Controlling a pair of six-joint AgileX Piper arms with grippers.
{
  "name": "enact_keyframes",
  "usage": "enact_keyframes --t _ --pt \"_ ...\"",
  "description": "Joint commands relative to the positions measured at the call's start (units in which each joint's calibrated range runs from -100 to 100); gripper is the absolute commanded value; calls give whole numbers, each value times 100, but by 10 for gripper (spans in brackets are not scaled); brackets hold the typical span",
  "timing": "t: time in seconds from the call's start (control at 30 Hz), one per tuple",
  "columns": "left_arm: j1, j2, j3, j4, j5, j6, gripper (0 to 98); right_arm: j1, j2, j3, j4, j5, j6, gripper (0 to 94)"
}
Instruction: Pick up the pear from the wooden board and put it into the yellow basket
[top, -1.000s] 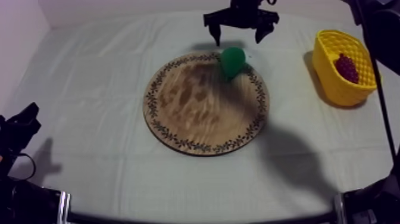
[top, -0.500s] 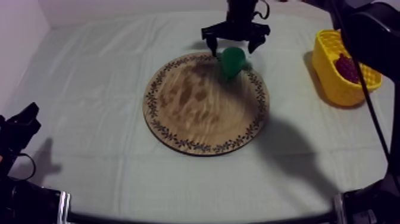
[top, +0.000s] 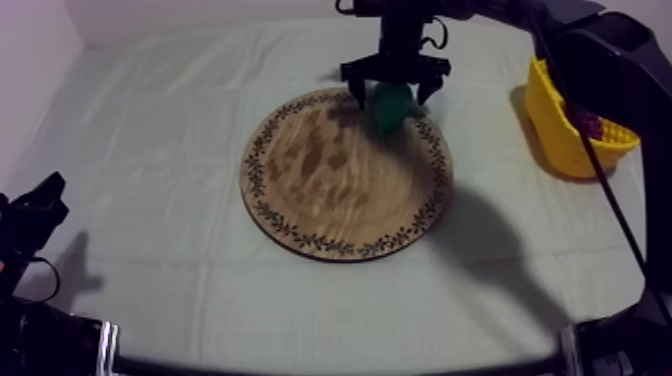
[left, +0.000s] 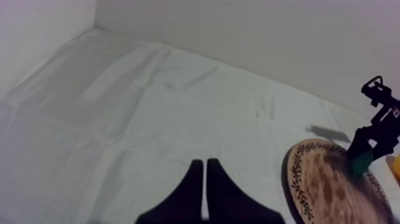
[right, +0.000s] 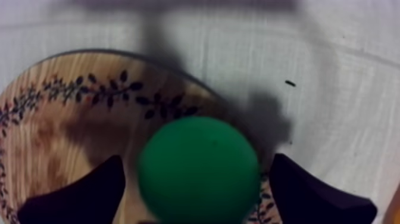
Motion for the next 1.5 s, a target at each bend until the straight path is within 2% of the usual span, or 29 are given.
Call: enact_keyframes --t 0.0,0.2,0.33,0.57,0.77,1.2,1.47 --pt "2 0 0 -2 -1 1 1 8 45 -40 5 -22 -6 681" --pt "2 0 0 -2 -1 1 1 16 72 -39 0 -160 25 451" --pt "2 0 0 -2 -1 1 1 19 -51 74 -21 -205 79 388" --pt "2 0 0 -2 -1 1 1 76 -653 312 22 -202 246 374" --pt "2 0 0 -2 -1 1 1 294 -1549 541 267 -170 563 384" --pt "2 0 0 -2 -1 1 1 1184 -3164 1017 861 -152 1348 384" --pt "2 0 0 -2 -1 1 1 1800 -3708 1693 1180 -540 1647 378"
